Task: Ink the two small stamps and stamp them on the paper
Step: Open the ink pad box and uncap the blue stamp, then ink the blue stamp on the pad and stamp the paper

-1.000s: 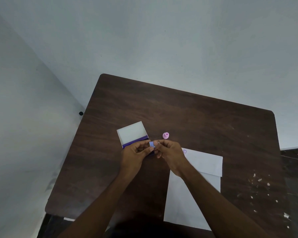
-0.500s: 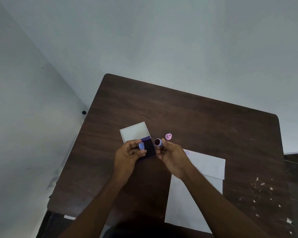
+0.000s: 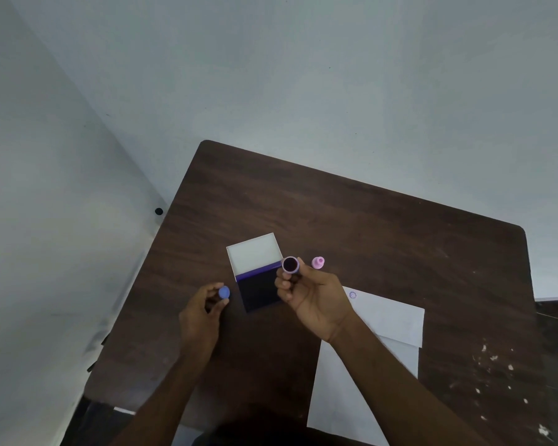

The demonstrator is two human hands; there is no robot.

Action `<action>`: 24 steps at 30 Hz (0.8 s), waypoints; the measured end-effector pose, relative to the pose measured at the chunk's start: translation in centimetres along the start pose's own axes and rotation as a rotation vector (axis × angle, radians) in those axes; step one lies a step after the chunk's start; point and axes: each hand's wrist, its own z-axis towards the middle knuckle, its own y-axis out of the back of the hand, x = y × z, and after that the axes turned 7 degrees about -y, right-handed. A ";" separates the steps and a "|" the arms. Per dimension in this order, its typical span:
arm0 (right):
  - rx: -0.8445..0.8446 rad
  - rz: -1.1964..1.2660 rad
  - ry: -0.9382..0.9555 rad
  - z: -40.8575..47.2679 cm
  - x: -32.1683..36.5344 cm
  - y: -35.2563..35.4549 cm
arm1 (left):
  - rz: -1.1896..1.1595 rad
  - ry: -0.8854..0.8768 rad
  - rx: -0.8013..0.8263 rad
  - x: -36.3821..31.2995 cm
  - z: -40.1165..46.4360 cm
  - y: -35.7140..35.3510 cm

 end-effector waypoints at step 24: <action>0.018 0.090 -0.024 0.4 -1.1 0.2 | -0.216 -0.282 0.065 -10.6 -1.2 -0.2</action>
